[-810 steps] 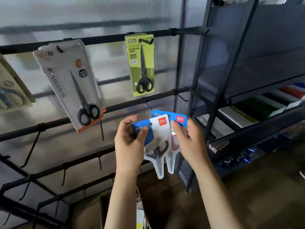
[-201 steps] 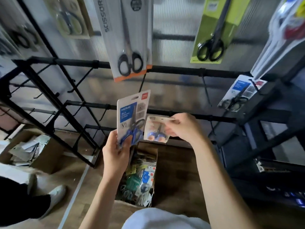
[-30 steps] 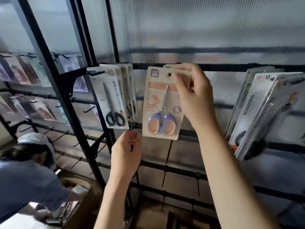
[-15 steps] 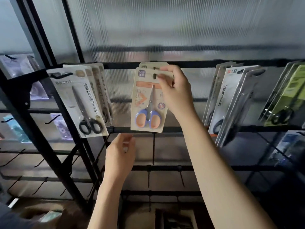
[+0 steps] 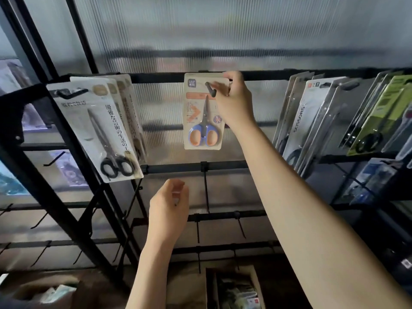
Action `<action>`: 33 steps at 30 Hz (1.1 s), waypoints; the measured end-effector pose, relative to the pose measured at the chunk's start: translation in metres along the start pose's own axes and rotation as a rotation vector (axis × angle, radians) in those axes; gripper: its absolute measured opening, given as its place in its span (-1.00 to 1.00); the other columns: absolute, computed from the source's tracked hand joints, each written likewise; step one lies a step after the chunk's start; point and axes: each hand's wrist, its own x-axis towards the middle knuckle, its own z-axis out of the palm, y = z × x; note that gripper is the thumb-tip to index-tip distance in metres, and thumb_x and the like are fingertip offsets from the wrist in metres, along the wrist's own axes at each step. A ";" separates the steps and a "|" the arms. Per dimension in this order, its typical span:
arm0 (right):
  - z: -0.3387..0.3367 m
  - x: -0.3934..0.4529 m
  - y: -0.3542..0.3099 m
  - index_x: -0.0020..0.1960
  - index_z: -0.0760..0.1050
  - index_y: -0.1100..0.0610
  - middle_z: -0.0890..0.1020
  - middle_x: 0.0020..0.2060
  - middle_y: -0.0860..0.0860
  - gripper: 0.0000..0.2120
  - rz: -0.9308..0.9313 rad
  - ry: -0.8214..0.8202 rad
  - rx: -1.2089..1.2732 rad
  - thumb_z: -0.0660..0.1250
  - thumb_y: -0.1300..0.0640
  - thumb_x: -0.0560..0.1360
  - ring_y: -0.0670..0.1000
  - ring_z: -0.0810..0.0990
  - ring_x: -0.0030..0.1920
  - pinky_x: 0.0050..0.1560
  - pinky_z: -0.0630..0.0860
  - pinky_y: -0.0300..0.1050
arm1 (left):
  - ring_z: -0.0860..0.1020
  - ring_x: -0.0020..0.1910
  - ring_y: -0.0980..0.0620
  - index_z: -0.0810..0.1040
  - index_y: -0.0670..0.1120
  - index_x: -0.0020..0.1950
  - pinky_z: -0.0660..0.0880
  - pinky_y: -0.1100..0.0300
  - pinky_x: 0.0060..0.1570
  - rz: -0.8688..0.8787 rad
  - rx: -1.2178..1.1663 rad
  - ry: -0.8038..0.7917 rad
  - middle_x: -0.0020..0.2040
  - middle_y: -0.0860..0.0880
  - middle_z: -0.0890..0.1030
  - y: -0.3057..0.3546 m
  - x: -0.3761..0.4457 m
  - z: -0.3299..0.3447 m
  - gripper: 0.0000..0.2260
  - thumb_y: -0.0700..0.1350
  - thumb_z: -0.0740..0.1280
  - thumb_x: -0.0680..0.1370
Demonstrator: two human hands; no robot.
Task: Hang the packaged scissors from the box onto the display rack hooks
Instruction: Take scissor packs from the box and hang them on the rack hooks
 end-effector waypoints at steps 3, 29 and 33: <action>-0.001 -0.011 0.014 0.28 0.33 0.23 0.55 0.02 0.10 -0.62 -0.026 0.091 -0.067 0.29 0.09 0.55 0.05 0.54 0.01 -0.02 0.48 -0.12 | 0.52 -0.13 0.27 0.54 -0.04 0.02 0.37 0.51 -0.20 0.022 0.004 -0.021 -0.13 0.18 0.56 0.000 -0.005 0.006 -0.92 -0.15 0.28 0.57; -0.101 -0.393 0.295 0.15 0.51 0.13 0.61 0.02 0.04 -0.82 0.586 -0.201 -0.570 0.24 0.18 0.56 0.05 0.60 0.00 -0.07 0.55 -0.04 | 0.58 -0.01 -0.13 0.53 -0.15 0.12 0.45 0.17 -0.12 -0.336 0.357 -0.655 0.03 -0.13 0.64 -0.144 -0.178 0.193 -0.81 -0.12 0.25 0.57; -0.093 -0.439 0.318 0.21 0.48 0.19 0.59 0.04 0.12 -0.74 0.790 -0.313 -0.617 0.25 0.19 0.54 0.16 0.55 0.07 -0.03 0.45 -0.04 | 0.56 0.05 -0.16 0.50 -0.12 0.17 0.49 0.12 -0.05 -0.370 0.491 -0.858 0.08 -0.15 0.62 -0.196 -0.185 0.198 -0.79 -0.13 0.23 0.56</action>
